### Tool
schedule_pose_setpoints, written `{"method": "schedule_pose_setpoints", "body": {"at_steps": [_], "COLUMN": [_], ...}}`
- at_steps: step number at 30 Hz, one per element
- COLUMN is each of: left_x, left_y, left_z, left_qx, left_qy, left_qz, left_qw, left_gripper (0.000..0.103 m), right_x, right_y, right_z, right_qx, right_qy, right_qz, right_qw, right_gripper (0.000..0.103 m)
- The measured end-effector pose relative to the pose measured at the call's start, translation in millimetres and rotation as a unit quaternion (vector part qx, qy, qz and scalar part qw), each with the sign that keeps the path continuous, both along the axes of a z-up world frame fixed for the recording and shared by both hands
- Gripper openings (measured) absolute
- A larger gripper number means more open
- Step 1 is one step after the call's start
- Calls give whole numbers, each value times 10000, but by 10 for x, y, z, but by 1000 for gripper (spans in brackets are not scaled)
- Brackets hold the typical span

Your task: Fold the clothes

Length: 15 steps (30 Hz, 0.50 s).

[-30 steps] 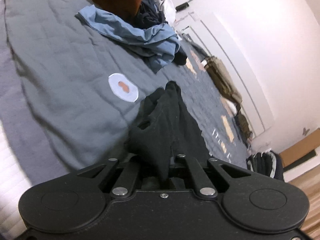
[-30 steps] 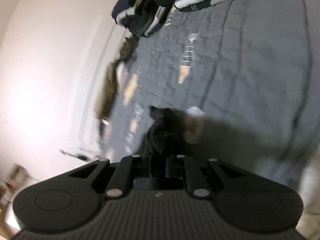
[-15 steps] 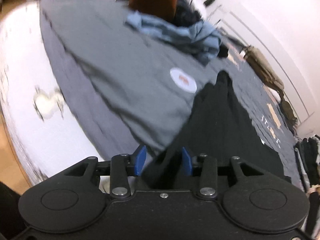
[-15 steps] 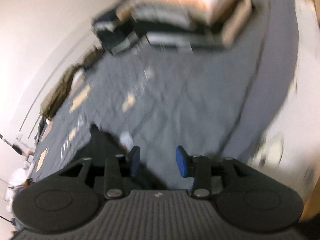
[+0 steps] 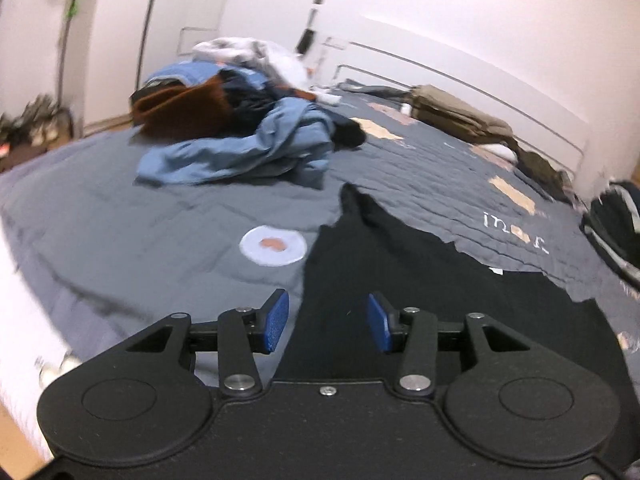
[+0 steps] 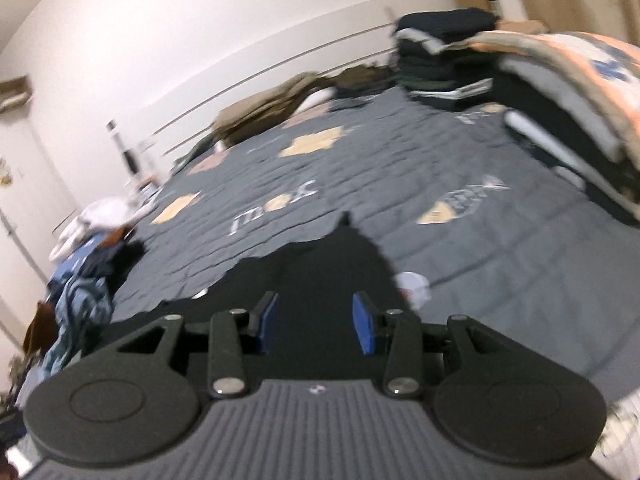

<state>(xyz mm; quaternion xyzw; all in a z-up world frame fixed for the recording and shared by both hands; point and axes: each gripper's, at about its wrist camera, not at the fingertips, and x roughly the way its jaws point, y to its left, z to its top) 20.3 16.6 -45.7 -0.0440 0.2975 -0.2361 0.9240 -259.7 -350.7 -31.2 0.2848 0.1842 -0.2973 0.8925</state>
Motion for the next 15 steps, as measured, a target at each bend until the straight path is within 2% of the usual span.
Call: {"method": "schedule_pose_setpoints", "body": {"at_steps": [4, 7, 15], "left_x": [190, 399, 861], "left_y": [-163, -219, -560], "left_z": [-7, -11, -92], "left_qx": [111, 65, 208], "left_qy": [-237, -202, -319], "left_qz": [-215, -254, -489], "left_qw": [9994, 9995, 9981], "left_gripper": [45, 45, 43], "right_x": [310, 528, 1089], "right_y": [-30, -98, -516], "right_z": [88, 181, 215], "right_qx": [-18, -148, -400], "right_qy": [107, 146, 349], "right_qz": [365, 611, 819], "right_qw": [9993, 9979, 9952], "right_gripper": [42, 43, 46]}}
